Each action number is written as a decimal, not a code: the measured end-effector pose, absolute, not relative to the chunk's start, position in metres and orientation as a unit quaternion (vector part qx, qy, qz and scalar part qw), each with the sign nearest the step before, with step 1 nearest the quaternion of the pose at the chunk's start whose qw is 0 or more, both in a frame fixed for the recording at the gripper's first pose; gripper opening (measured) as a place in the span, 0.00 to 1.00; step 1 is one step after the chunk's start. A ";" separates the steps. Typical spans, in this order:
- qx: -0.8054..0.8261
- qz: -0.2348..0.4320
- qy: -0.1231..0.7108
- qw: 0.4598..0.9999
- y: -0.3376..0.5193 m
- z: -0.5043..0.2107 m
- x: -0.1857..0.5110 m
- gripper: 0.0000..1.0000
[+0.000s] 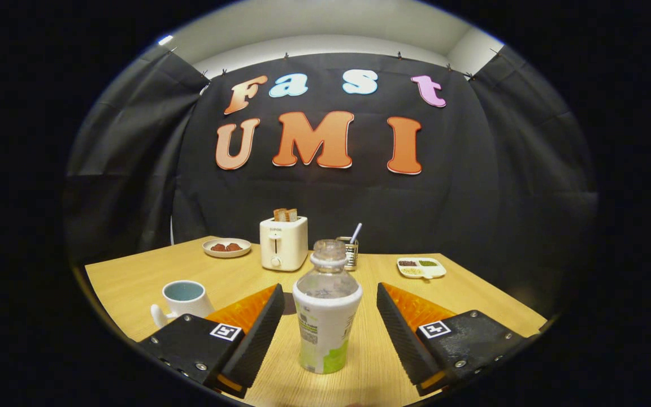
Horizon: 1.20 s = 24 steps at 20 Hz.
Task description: Take the bottle from table, then pour the juice into the cup, finally place the bottle on the coaster
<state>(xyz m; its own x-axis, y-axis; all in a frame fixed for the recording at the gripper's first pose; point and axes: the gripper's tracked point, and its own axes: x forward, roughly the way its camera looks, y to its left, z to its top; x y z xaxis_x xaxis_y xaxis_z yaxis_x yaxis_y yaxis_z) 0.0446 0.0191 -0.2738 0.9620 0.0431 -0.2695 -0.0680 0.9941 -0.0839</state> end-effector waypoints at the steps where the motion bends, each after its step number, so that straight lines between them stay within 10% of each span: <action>1: -0.046 0.024 0.142 0.988 0.017 -0.280 0.045 0.98; 11: -0.043 0.019 0.179 0.983 0.020 -0.315 0.050 0.68; 24: -0.094 0.003 0.175 0.980 0.025 -0.293 0.062 0.58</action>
<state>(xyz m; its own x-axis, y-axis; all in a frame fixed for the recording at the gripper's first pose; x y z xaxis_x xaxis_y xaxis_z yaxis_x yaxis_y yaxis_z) 0.0622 0.0253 -0.2934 0.9388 -0.0279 -0.3433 -0.0382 0.9821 -0.1843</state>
